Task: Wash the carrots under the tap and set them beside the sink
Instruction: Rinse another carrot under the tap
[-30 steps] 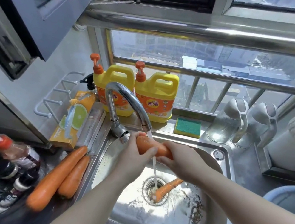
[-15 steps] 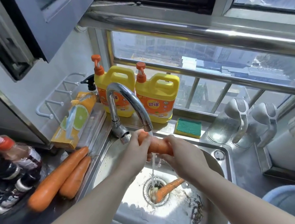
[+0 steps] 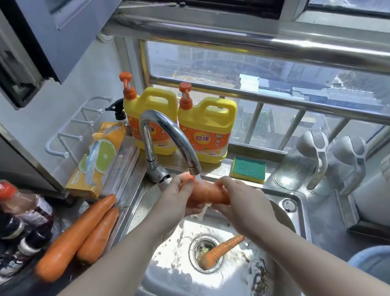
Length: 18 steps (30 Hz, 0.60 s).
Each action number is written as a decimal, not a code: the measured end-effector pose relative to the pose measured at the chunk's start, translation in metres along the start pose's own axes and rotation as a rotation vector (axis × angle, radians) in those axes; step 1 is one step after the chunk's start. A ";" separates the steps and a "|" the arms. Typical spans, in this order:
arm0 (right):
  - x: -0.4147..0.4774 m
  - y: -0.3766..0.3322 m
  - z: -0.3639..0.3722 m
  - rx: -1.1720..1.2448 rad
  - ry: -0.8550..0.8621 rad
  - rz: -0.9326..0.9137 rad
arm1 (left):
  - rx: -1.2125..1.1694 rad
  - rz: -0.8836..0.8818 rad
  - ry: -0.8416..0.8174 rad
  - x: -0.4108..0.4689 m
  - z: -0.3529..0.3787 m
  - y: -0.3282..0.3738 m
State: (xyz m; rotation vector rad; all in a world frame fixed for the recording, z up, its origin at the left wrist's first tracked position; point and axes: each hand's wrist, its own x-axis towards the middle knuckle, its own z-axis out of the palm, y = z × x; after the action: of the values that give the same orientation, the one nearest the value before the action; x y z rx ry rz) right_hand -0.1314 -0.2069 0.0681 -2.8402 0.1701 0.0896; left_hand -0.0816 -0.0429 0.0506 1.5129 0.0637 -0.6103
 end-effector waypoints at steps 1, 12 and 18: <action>0.000 -0.001 -0.001 0.004 -0.010 0.000 | 0.085 0.030 -0.006 0.000 -0.001 -0.002; 0.016 0.010 -0.008 0.282 -0.312 -0.090 | 0.244 0.153 -0.027 -0.001 -0.015 0.000; 0.022 0.004 -0.004 0.394 -0.246 -0.066 | 0.172 0.122 -0.024 0.000 -0.011 -0.003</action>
State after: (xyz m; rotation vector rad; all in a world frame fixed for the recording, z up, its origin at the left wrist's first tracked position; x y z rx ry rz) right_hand -0.1098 -0.2142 0.0691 -2.4146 0.0345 0.3484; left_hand -0.0791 -0.0323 0.0466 1.6619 -0.1021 -0.5467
